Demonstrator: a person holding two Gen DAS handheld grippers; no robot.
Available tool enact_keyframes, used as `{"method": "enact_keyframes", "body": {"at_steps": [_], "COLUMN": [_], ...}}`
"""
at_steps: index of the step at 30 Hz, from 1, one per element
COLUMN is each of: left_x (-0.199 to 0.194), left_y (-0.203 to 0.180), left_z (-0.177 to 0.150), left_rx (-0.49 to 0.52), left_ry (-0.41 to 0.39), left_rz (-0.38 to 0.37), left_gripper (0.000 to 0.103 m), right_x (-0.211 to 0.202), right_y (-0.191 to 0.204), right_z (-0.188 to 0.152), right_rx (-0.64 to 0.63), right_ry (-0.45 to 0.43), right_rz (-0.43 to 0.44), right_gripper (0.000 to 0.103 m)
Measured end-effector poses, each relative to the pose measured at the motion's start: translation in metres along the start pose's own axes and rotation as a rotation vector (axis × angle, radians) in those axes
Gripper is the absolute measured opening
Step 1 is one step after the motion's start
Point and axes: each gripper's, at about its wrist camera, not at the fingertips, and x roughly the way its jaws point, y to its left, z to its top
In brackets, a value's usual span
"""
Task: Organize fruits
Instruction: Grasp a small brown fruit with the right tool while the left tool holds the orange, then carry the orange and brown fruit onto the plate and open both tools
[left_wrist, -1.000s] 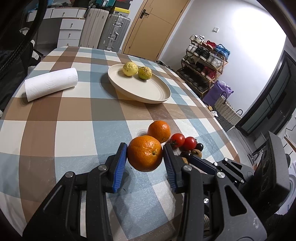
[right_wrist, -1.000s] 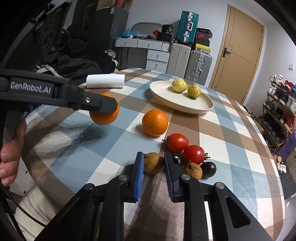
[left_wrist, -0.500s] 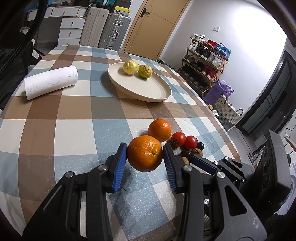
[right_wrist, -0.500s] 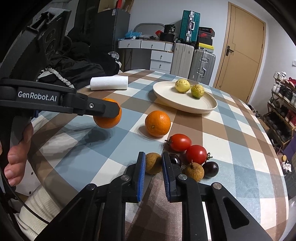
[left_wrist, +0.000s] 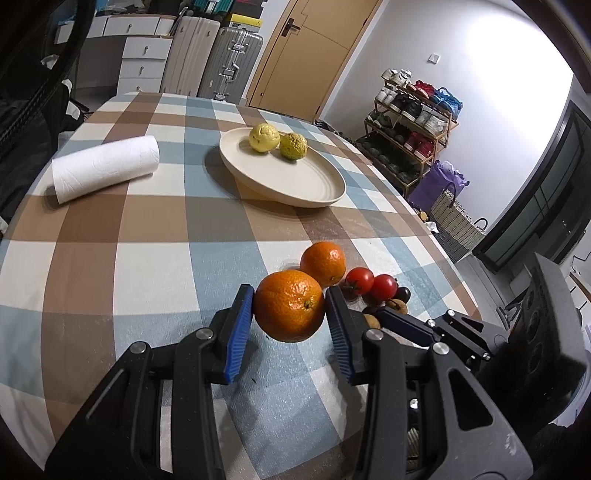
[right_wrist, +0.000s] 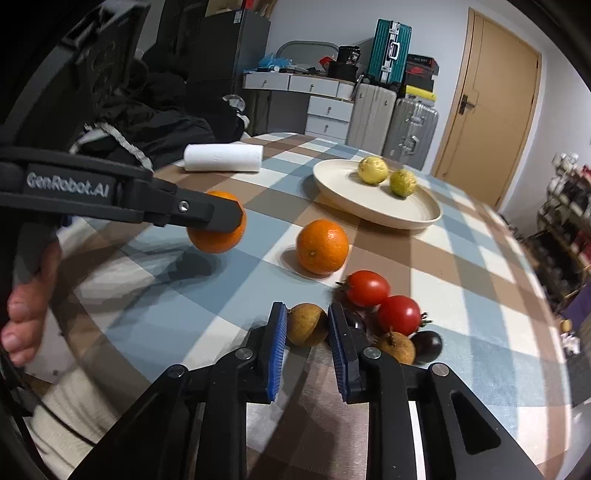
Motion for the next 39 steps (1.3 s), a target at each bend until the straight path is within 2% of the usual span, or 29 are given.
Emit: {"method": "enact_keyframes", "body": {"at_steps": [12,22,26,31,35,39], "left_x": [0.017,0.059,0.081,0.112,0.136,0.160], "left_y": [-0.003,0.004,0.008,0.019,0.029,0.039], "left_z": [0.048,0.114,0.141,0.173,0.191,0.204], "left_rx": [0.019,0.012,0.014,-0.009,-0.012,-0.012], "left_ry": [-0.019,-0.023,-0.024,-0.016,-0.006,0.014], "left_rz": [0.020,0.051,0.066,0.079,0.077,0.062], "left_gripper": [0.037,0.037,0.037,0.037,0.037,0.037], "right_x": [-0.019,-0.009,0.001,0.026,0.055,0.088], "right_y": [-0.034,-0.103,-0.133,-0.166,-0.177,-0.170], "right_z": [0.029,0.063,0.089,0.140,0.181,0.211], "right_rx": [0.102,0.247,0.282,0.284,0.268,0.205], "right_ry": [-0.133,-0.178,-0.186,-0.171,-0.134,-0.096], "right_rz": [0.105,0.197,0.242,0.303,0.364,0.407], "right_gripper": [0.022,0.022,0.022,0.022,0.022,0.022]}}
